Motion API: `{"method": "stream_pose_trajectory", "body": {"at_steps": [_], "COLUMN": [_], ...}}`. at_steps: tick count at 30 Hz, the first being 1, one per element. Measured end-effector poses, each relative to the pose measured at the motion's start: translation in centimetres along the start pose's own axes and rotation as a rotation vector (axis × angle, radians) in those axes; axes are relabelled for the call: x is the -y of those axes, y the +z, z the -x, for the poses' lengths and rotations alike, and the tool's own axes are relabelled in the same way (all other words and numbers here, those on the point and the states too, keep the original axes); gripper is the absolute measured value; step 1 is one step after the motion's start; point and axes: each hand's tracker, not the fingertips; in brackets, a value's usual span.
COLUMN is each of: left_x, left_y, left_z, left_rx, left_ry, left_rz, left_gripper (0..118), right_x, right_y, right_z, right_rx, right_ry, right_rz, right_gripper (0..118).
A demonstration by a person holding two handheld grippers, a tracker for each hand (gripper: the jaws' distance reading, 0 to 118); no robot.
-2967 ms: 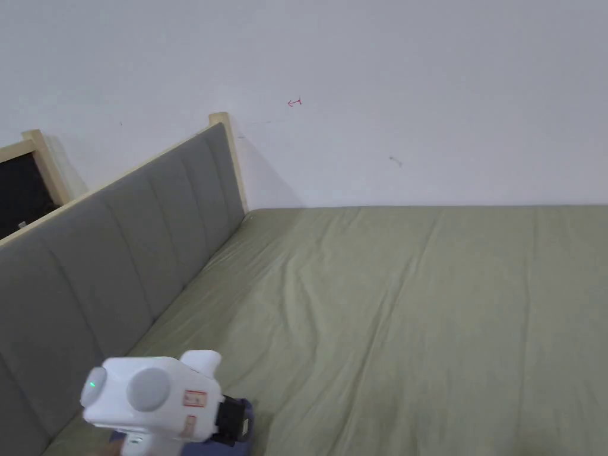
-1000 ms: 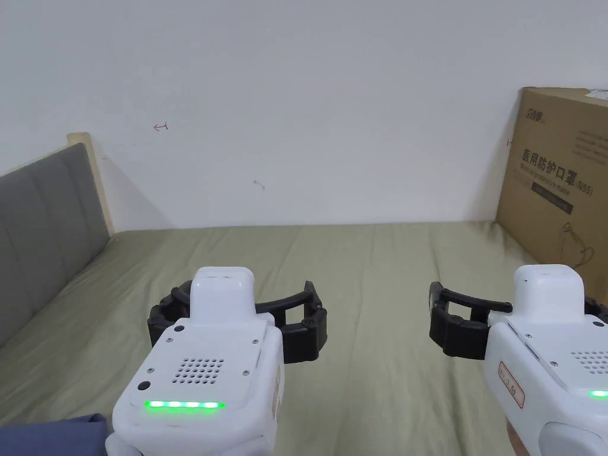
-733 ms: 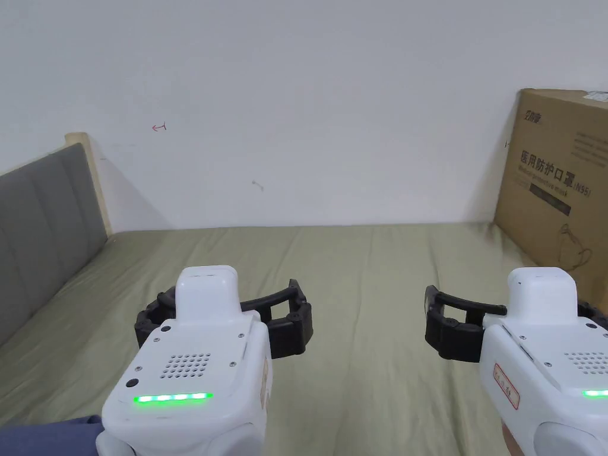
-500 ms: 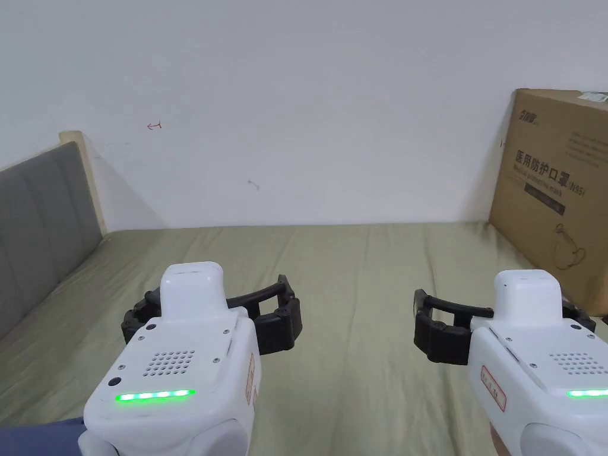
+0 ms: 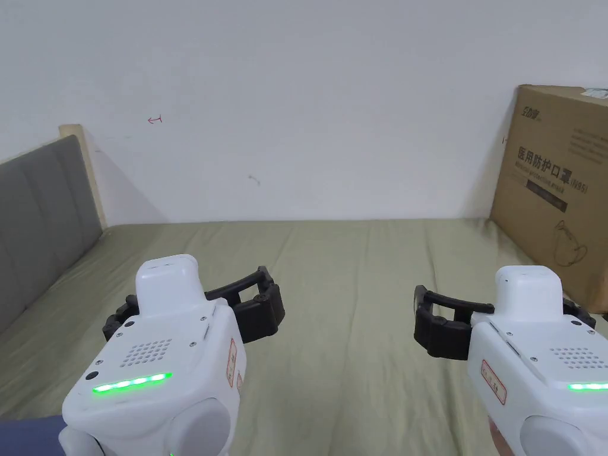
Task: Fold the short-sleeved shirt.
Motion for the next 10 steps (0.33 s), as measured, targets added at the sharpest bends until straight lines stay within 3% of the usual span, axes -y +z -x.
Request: {"method": "stream_pose_trajectory", "body": {"at_steps": [10], "left_x": [1.2], "left_y": [-2.1], "left_z": [0.4], "left_rx": [0.016], "left_ry": [0.046], "left_rz": [0.048], "left_gripper": [118], "right_x": [1.3], "right_y": [-1.8], "right_z": [-0.3], "right_rx": [0.006], "right_ry": [0.01], "right_rz": [0.006], "right_gripper": [118]}}
